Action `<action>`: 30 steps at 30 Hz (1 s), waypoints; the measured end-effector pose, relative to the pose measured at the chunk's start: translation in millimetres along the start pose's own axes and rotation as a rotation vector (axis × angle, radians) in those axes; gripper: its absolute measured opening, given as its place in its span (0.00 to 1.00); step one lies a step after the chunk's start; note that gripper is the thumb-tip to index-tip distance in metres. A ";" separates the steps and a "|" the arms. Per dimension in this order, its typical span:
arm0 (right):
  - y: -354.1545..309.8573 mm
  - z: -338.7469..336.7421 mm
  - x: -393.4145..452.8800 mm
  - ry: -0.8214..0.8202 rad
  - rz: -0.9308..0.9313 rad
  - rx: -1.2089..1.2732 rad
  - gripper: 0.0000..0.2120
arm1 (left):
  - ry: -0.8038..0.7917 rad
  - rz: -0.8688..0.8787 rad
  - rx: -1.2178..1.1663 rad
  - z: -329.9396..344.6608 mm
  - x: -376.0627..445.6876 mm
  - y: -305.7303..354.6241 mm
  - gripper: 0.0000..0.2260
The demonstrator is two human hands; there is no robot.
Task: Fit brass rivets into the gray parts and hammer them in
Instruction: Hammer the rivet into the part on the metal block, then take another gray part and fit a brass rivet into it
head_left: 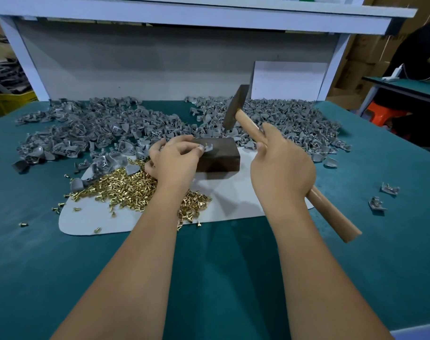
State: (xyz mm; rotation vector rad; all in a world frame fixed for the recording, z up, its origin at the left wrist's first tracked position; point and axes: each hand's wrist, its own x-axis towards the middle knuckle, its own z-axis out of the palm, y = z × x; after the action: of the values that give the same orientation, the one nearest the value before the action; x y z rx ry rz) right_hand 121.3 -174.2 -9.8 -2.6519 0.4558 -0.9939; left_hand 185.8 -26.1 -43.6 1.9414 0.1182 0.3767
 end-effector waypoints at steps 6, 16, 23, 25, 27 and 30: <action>2.9 5.1 -0.7 -0.020 0.018 0.000 0.15 | -0.027 0.045 -0.058 -3.6 -3.1 1.7 0.10; 9.3 8.4 1.8 -0.060 0.075 0.050 0.17 | -0.058 0.080 -0.131 -3.4 -2.9 1.0 0.12; 12.3 7.2 1.4 -0.170 0.125 -0.026 0.15 | -0.059 0.099 -0.123 -3.6 -3.9 1.0 0.09; 16.7 9.6 3.4 -0.217 0.167 -0.024 0.10 | -0.047 0.105 -0.088 -2.9 -2.8 -0.1 0.09; 20.0 11.1 3.5 -0.289 0.203 -0.026 0.06 | -0.034 0.110 -0.037 -2.1 -1.6 -3.0 0.10; 22.7 13.0 3.9 -0.342 0.220 -0.070 0.05 | -0.030 0.095 0.041 0.5 0.4 -5.9 0.09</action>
State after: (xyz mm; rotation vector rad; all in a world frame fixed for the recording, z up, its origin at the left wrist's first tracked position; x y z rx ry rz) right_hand 128.4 -194.6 -25.1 -2.6841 0.6914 -0.4557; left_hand 186.8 -24.1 -49.1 1.9971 0.0137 0.4107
